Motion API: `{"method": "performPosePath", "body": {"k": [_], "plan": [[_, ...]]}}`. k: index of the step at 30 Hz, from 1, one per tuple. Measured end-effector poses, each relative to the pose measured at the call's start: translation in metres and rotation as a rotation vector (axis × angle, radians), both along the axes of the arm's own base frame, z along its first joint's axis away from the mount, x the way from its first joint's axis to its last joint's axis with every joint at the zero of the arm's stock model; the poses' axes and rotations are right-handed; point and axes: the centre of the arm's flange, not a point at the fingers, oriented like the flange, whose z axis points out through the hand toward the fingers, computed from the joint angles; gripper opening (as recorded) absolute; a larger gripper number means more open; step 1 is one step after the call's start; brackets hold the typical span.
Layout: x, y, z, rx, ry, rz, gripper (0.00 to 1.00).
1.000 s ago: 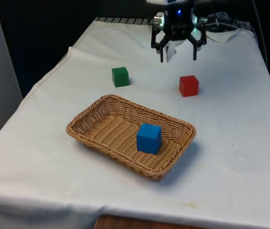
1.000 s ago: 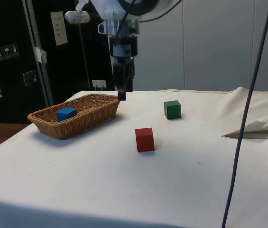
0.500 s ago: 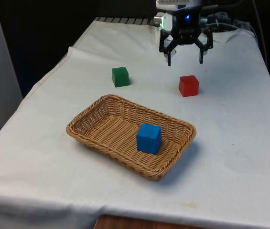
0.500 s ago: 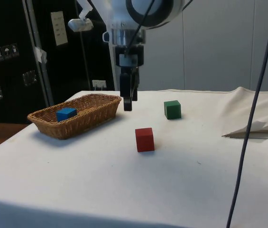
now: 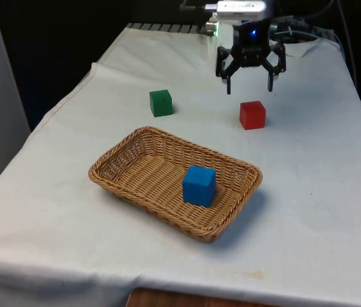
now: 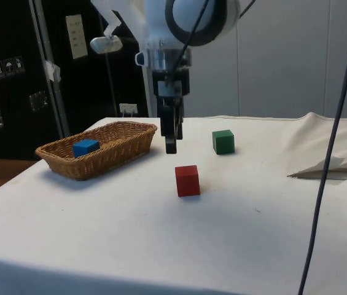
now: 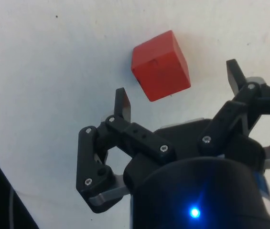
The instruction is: Pick up exactly two blocks and place them into the basket.
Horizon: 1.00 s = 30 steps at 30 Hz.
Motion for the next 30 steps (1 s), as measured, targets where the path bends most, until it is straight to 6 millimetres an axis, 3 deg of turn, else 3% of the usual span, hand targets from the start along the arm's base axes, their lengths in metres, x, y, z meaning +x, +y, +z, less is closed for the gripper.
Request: {"method": "performPosePath", "body": {"k": [11, 30], "plan": [[-0.012, 0.005, -0.014, -0.006, 0.006, 0.013, 1.00], [-0.014, 0.013, -0.037, -0.012, 0.003, 0.009, 1.00]]}}
